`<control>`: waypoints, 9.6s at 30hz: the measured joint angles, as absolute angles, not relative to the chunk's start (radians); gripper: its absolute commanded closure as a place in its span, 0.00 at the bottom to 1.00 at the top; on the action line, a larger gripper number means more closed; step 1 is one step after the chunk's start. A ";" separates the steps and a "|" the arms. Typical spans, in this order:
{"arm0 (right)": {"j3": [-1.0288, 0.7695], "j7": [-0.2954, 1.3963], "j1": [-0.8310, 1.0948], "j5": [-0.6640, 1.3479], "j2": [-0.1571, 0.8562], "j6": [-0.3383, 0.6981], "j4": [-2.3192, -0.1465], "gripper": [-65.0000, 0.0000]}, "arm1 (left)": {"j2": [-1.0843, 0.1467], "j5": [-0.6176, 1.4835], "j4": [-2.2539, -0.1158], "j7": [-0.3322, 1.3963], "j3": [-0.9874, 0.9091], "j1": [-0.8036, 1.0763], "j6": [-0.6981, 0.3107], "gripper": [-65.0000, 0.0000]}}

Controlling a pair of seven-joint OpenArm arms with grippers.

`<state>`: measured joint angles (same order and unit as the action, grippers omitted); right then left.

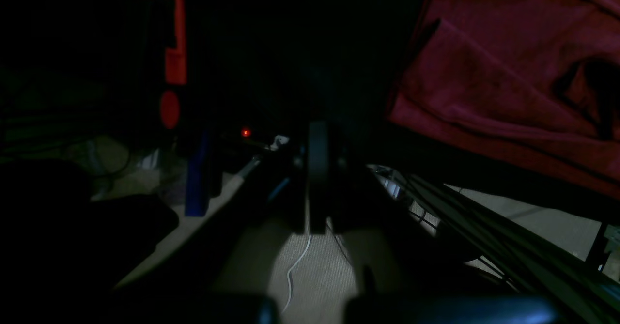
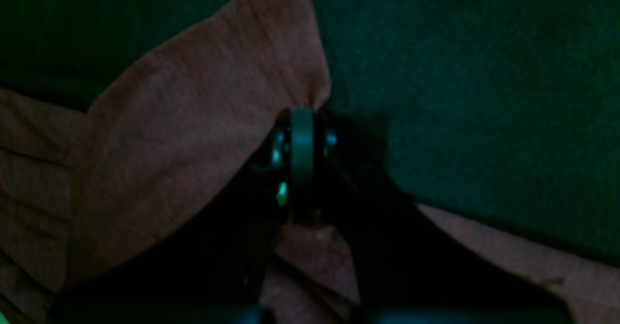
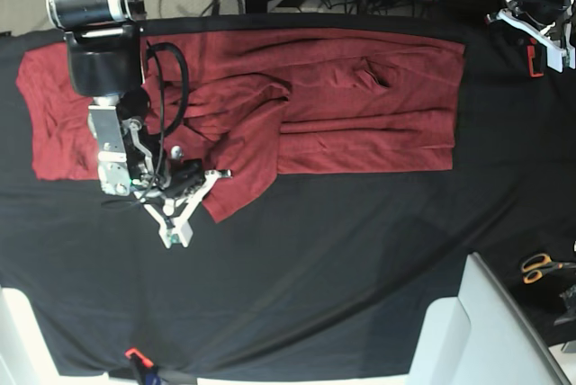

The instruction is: Fold the T-shirt properly

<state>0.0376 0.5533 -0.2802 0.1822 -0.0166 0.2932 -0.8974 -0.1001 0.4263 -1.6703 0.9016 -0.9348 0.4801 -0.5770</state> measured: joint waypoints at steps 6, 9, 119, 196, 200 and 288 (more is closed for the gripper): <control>0.041 0.661 -0.164 0.178 -0.028 0.289 -1.180 1.00 | -0.102 0.427 -1.670 0.901 -0.936 0.480 -0.577 1.00; 0.043 0.756 -0.090 0.180 -0.059 0.289 -1.383 1.00 | -0.101 0.427 -1.670 0.902 -0.935 0.479 -0.577 1.00; 0.480 0.700 0.316 0.184 0.187 0.165 -1.843 0.23 | -0.191 0.514 -1.150 0.743 -0.709 0.158 -0.698 0.00; 0.271 0.628 0.311 0.184 0.163 0.167 -1.747 0.23 | -0.065 0.456 -1.559 0.976 0.361 0.020 -0.239 1.00; 0.241 0.627 0.310 0.184 0.165 0.165 -1.747 0.23 | -0.029 0.456 -1.473 0.976 0.418 -0.033 -0.238 1.00; 0.161 0.627 0.330 0.187 0.162 0.171 -1.748 0.23 | -0.176 0.623 -1.426 0.897 0.020 0.130 -0.315 0.39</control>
<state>0.1608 0.6273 0.3298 0.1867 0.1619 0.1715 -1.7477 -0.1757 0.6228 -1.4261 0.8970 0.0204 0.1299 -0.3149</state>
